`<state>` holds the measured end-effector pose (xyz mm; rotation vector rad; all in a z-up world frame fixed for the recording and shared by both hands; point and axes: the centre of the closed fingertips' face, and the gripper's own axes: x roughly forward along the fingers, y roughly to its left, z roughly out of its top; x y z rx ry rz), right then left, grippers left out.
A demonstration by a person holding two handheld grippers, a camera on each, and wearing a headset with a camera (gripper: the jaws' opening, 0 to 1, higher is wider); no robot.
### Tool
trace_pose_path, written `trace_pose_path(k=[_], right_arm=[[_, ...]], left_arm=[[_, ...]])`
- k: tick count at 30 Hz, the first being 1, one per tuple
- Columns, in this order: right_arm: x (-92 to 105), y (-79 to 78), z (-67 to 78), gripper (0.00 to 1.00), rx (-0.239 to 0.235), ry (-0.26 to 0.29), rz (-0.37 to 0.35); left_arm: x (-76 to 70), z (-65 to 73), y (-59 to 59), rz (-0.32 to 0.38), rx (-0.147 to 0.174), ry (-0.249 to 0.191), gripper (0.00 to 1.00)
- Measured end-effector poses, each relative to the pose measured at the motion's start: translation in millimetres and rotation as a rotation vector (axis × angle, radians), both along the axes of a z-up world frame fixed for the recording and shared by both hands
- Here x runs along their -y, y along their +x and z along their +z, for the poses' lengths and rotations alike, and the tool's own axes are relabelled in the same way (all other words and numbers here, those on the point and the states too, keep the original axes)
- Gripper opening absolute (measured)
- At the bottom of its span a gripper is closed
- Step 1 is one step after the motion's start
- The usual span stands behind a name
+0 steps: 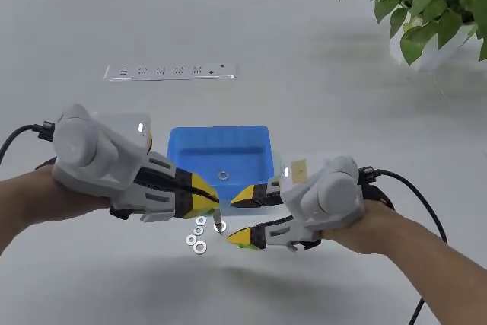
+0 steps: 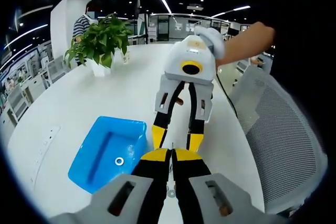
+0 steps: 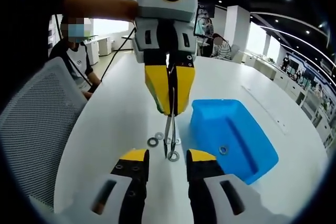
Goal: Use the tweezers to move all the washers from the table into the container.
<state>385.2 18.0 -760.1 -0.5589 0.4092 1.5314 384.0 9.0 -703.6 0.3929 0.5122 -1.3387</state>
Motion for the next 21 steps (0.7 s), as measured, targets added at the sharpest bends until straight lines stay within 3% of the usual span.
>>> trace_pose_path(k=[21], right_arm=[[-16.5,0.8,-20.1,0.11,0.020,-0.047,0.072]], left_arm=[[1.6,-0.6,0.0,-0.012,-0.007,0.004,0.06]])
